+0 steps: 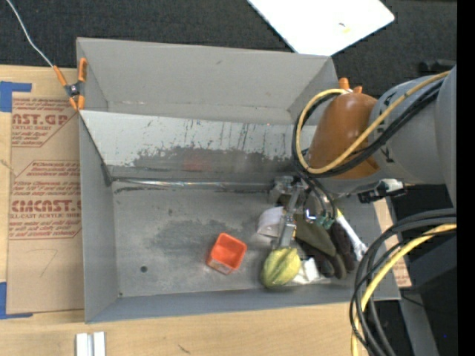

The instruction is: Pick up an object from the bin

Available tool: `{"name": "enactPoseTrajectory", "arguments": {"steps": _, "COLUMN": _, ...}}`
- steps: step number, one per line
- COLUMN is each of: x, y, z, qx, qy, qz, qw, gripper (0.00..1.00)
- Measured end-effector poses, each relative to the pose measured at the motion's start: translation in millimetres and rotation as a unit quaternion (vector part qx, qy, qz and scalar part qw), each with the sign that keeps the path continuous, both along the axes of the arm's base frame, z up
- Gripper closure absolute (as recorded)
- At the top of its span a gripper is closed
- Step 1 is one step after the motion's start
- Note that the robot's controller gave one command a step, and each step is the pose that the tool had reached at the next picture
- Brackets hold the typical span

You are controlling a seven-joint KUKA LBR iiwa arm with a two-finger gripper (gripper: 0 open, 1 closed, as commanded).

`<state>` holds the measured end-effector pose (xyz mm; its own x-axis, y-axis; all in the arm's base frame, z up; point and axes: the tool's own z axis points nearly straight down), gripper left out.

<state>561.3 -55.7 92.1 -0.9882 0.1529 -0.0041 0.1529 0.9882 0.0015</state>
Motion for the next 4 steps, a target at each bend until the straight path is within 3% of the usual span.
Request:
{"name": "enactPoseTrajectory", "arguments": {"steps": 1, "x": -15.8, "y": -4.1, "z": -8.4, "qx": 0.001, "qy": 0.0021, "qz": -0.095, "qw": 0.9955, "gripper": 1.00}}
{"name": "enactPoseTrajectory", "arguments": {"steps": 4, "x": -15.7, "y": -4.1, "z": -8.4, "qx": 0.000, "qy": 0.0020, "qz": -0.095, "qw": 0.9955, "gripper": 1.00}}
